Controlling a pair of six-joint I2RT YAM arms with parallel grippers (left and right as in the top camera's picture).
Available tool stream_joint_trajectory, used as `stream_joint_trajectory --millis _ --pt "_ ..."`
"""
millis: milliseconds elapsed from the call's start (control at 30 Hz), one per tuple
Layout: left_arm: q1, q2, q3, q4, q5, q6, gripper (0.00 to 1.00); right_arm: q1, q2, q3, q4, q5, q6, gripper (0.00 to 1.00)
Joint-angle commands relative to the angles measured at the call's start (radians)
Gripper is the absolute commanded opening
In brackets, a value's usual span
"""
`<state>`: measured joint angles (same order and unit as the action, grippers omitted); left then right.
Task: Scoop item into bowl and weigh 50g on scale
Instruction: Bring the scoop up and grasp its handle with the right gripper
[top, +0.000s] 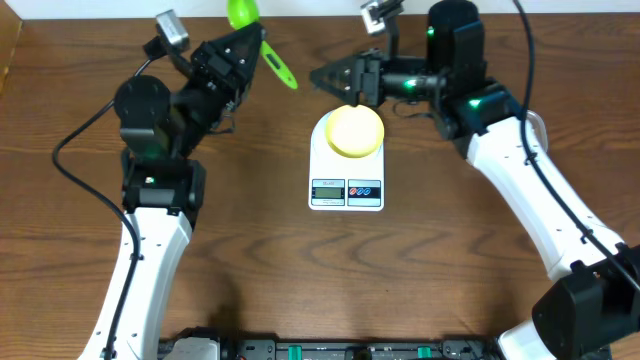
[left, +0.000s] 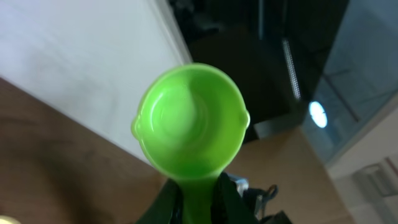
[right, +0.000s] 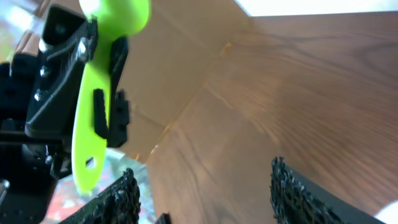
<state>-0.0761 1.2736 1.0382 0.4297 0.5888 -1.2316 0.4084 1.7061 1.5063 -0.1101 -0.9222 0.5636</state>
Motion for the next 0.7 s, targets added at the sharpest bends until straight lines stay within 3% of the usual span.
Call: stream_joint_trajectory --millis 0,200,367,667 --pt "-0.018 0.0 0.002 0.014 -0.067 -0.053 0.07 0.042 -0.015 0.014 0.051 -0.024 0.034 0.67" --pt "-0.021 0.0 0.002 0.014 -0.112 -0.077 0.07 0.058 -0.015 0.014 0.18 -0.021 0.034 0.68" --pt "-0.021 0.0 0.002 0.014 -0.115 -0.169 0.07 0.062 -0.015 0.014 0.204 0.082 0.053 0.63" --pt "-0.021 0.0 0.002 -0.051 -0.302 -0.169 0.07 0.077 -0.015 0.014 0.226 -0.04 0.071 0.8"
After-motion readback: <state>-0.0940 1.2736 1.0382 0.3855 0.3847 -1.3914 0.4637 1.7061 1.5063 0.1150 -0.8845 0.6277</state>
